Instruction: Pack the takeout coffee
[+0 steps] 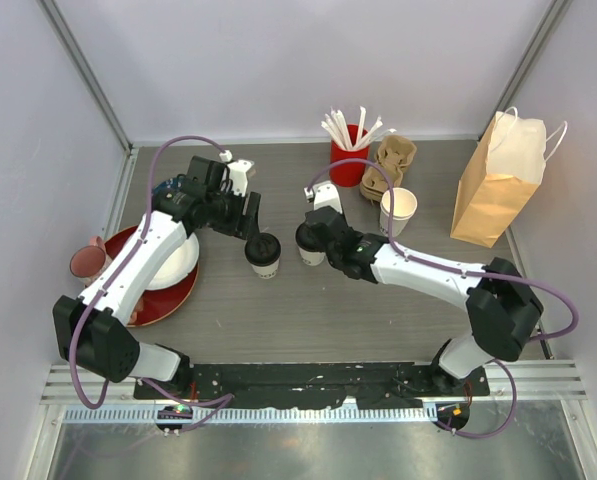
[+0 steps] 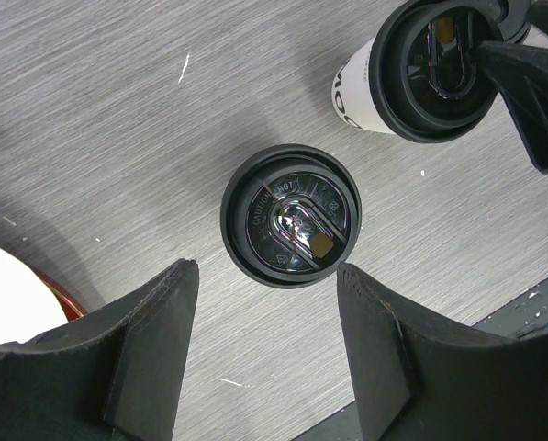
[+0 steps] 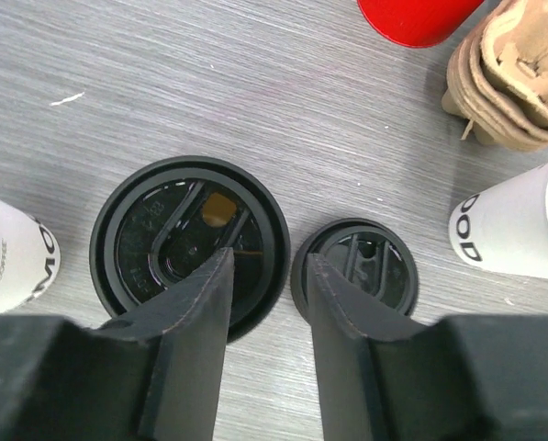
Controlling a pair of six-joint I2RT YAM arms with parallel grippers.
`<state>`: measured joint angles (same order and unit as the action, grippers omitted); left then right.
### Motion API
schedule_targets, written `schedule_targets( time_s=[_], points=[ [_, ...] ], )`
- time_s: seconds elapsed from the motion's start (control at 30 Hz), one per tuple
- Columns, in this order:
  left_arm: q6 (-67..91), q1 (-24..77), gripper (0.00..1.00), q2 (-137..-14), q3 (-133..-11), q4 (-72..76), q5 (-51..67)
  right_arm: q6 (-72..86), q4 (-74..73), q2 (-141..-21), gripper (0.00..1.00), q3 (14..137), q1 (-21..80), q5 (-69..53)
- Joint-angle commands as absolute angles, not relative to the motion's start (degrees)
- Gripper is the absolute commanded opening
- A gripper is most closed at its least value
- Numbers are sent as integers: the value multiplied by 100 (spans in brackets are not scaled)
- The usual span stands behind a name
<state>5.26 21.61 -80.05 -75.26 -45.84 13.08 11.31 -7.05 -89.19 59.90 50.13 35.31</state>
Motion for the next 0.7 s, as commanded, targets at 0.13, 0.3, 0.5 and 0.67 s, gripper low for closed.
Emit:
schedule_targets(
  time_s=[0.13,0.3,0.5,0.67],
  points=[
    [413,2118,66,-7796,-7594,-4447,1433,862,-1476,-8060,54,7004,4721,2717],
    [387,2083,68,-7752,-7585,-4474,1450,897,-2223,-7849,56,7680,3685,1627],
    [378,2013,71,-7708,-7506,-4482,1450,721,-2759,-7831,56,8147,2796,1363],
    [378,1908,72,-7629,-7453,-4474,1476,677,-3101,-7901,56,8445,2111,1161]
  ],
)
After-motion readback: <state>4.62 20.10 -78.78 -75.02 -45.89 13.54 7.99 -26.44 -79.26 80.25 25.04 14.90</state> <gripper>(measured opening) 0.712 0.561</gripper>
